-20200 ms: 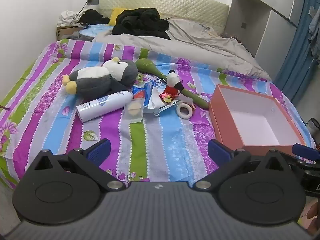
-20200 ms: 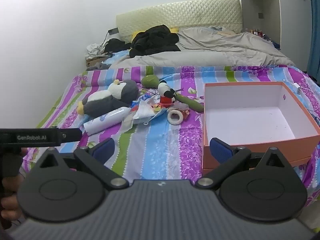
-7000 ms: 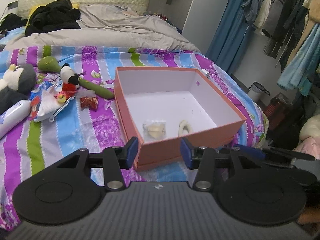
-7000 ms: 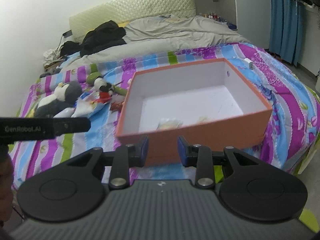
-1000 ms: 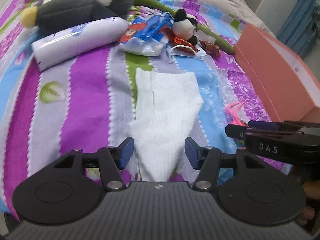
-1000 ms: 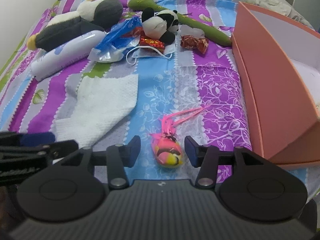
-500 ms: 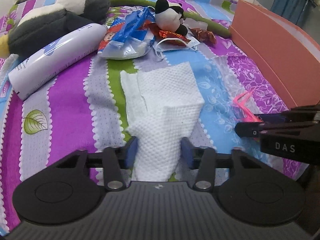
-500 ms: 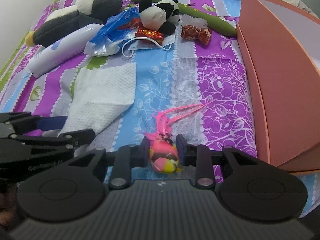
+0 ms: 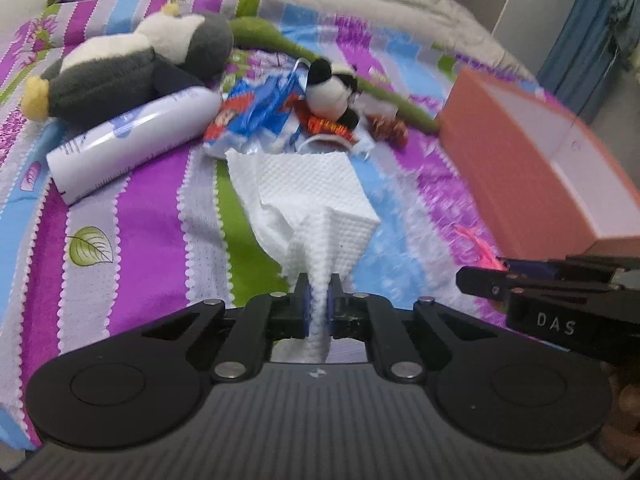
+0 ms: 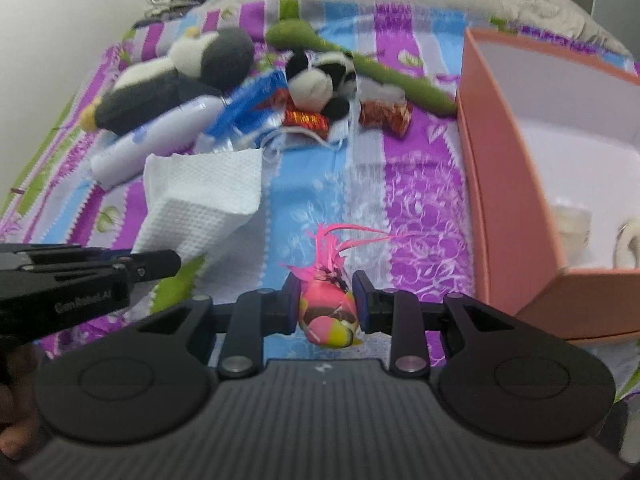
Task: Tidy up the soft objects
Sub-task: 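Carry the tissue in the left tool and toy in the right tool over the pink box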
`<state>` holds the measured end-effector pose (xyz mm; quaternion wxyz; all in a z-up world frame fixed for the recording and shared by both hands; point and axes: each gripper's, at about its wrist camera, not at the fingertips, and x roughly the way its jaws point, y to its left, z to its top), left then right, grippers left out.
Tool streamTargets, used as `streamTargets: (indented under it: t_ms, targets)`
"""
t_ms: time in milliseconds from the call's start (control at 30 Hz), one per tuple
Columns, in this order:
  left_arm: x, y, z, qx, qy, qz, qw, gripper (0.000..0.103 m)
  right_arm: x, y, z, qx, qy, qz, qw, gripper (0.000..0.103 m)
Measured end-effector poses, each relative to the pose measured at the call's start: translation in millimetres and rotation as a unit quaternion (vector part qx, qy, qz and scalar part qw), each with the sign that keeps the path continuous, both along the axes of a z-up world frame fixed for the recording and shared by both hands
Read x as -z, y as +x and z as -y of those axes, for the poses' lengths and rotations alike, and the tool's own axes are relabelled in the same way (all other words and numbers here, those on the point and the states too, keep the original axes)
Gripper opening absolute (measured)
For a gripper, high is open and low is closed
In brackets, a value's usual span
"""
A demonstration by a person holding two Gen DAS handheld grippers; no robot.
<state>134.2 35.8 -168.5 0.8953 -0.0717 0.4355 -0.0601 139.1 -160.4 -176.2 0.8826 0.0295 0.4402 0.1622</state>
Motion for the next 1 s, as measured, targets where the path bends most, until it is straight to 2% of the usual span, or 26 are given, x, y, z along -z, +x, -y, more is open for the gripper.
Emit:
streamTargets:
  t_ms: [333,533,767,1000]
  targets:
    - [-56,-38,8,-0.004,-0.031,0.027,0.9991,0.009,-56,-32,18,0.002,0.026,0.046,0.999,0.031]
    - [-84,-60,19,-0.005,-0.044,0.036,0.9984,0.010,-78,-51,33,0.001,0.034,0.064,0.997,0.031]
    - [-107,-80,37,-0.012,-0.048,0.050,0.9975,0.010,-100,-70,51,0.000,0.040,0.090,0.995,0.031]
    - [-123,-97,62,0.005,-0.060,0.059,0.9965,0.010,-120,-89,69,0.007,0.041,0.118,0.992,0.031]
